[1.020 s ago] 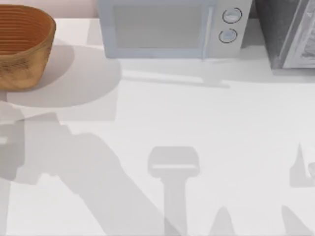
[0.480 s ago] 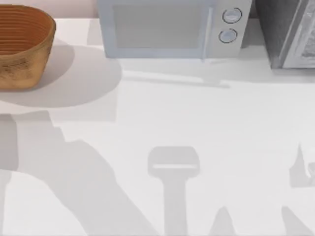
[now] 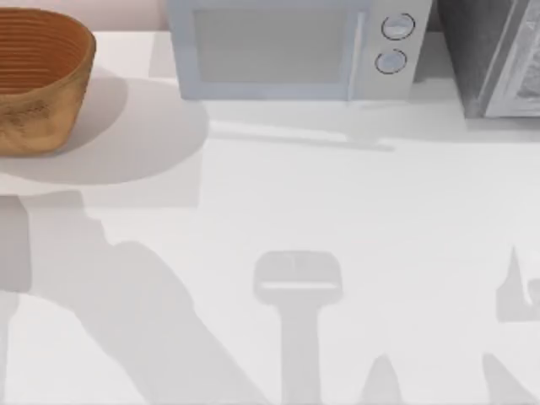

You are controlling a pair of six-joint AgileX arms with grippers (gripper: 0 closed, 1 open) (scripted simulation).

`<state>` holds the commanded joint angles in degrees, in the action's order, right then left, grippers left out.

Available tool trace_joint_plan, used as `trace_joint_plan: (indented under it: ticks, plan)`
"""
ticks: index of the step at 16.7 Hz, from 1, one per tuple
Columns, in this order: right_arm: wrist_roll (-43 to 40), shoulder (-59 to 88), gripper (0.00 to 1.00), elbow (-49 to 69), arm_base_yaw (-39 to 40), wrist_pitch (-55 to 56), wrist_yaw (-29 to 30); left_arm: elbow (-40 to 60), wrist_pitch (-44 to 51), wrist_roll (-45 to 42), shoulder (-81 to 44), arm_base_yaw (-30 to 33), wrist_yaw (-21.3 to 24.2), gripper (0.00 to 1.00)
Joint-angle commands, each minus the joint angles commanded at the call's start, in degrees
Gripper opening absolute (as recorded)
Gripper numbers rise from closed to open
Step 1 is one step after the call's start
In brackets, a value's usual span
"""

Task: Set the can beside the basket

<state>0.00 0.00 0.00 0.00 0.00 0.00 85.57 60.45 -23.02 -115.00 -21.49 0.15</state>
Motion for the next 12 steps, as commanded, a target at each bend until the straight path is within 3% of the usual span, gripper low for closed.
trace_joint_plan:
  ticks: [2,12]
  plan:
    - [0.0,0.0,1.0,0.0,0.0,0.0,0.0,0.0,0.0,0.0,0.0,0.0,0.0,0.0]
    - [0.0,0.0,1.0,0.0,0.0,0.0,0.0,0.0,0.0,0.0,0.0,0.0,0.0,0.75]
